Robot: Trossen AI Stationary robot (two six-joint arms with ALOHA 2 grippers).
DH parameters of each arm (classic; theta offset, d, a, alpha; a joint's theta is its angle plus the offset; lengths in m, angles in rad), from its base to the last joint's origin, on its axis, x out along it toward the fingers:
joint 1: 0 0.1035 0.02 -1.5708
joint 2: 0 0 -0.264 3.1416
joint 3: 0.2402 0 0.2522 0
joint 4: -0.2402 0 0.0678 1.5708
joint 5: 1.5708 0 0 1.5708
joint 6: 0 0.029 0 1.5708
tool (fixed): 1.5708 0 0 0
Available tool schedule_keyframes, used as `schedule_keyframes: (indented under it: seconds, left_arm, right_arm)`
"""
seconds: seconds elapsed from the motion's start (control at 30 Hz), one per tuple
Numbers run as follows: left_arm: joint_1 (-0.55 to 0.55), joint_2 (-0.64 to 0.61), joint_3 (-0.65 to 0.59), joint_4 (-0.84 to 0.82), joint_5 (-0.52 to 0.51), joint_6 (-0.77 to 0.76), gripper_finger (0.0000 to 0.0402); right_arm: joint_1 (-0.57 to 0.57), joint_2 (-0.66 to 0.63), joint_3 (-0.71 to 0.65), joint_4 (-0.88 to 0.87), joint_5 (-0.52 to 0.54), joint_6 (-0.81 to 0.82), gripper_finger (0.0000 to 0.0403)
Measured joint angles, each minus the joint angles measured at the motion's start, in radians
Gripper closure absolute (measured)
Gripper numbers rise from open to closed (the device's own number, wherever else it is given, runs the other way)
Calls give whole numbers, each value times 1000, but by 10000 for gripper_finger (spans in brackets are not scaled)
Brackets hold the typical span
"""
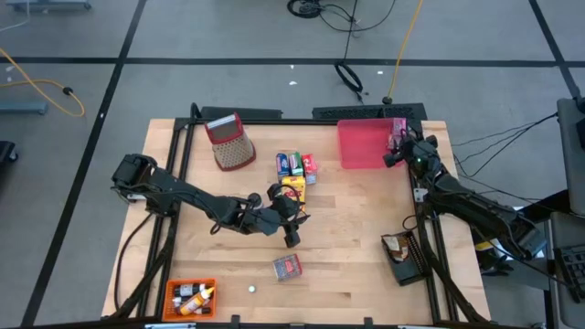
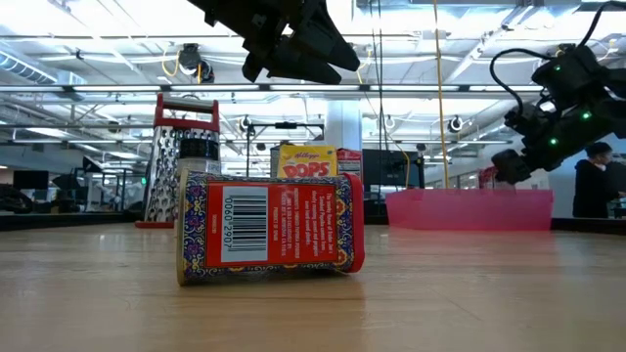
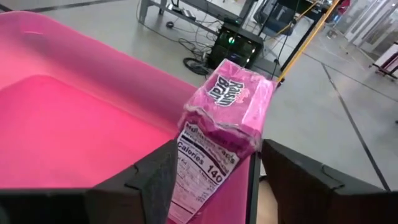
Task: Pick & Place Kitchen Items
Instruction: Put the violet cereal box into the pink bin, then put the red cereal box into the pink bin
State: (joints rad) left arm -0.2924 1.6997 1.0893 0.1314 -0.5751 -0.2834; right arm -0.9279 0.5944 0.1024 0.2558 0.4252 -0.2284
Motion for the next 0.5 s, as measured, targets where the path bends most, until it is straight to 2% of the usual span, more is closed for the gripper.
schedule_keyframes:
  seconds: [0.5]
  left_arm:
    - [0, 0, 0, -1, 0, 0, 215]
  right_arm:
    - [0, -78, 0, -88, -5, 10, 186]
